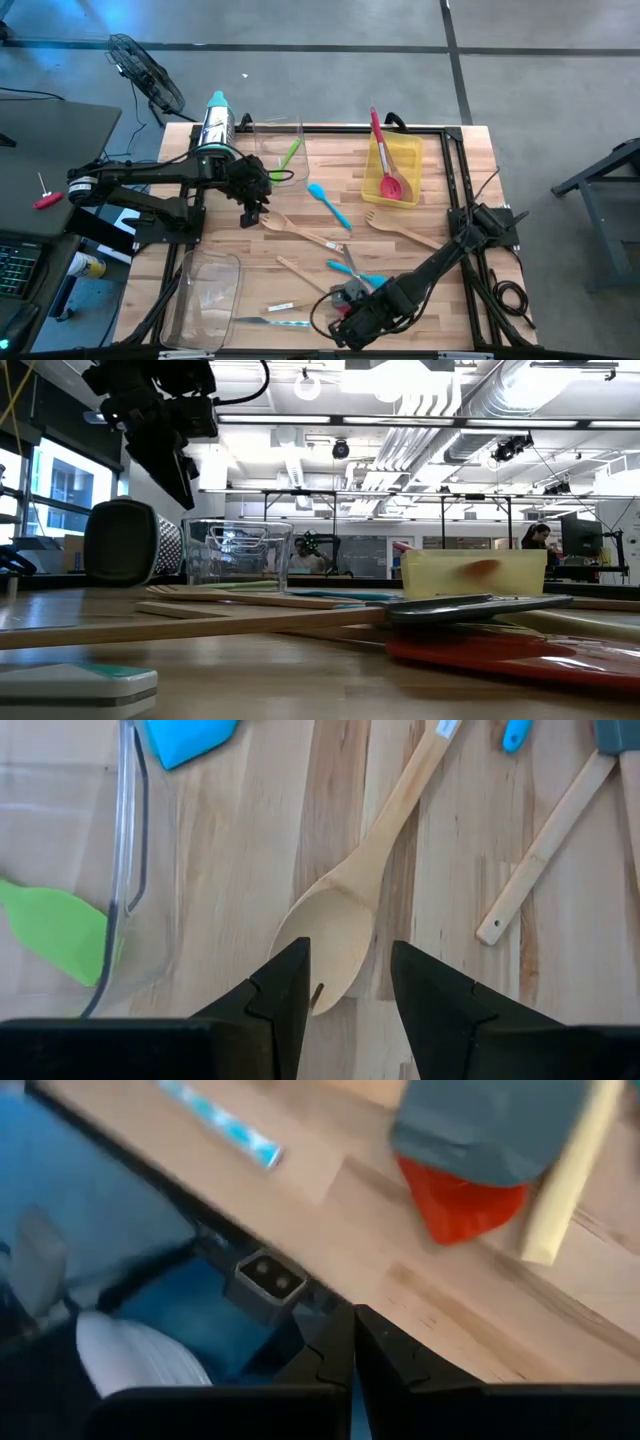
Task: Pick & Place Kitchen Items
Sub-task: Put the yellow table knife into the bottom transparent bin
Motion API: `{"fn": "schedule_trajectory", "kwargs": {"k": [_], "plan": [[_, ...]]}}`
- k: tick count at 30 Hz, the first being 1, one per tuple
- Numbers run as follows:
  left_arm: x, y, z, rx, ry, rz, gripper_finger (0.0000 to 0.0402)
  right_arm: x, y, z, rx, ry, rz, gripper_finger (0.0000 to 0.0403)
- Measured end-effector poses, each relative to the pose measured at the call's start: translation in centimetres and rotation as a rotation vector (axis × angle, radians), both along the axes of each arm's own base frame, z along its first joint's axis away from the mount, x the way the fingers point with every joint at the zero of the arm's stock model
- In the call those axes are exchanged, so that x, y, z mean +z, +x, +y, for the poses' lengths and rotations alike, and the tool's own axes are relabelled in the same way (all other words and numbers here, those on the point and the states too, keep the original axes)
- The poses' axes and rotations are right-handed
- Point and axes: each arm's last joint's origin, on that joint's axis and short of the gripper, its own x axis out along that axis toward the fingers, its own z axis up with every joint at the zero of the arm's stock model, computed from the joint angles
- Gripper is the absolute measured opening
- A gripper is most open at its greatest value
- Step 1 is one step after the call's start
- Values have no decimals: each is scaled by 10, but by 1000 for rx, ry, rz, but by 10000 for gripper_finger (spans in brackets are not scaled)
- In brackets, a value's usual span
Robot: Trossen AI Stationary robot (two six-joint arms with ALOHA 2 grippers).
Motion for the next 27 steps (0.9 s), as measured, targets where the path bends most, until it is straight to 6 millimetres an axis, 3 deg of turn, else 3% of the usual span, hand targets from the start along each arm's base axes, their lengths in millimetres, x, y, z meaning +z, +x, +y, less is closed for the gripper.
{"fn": "schedule_trajectory", "kwargs": {"k": [8,20,27], "plan": [[1,1,0,-10,11,-14,139,-11,6,-1,-26,-14,22,15],[-9,-1,0,5,-6,2,139,-31,1,-3,-76,-26,206,164],[-8,2,0,4,2,-31,139,-39,-3,-9,-88,-63,259,191]]}}
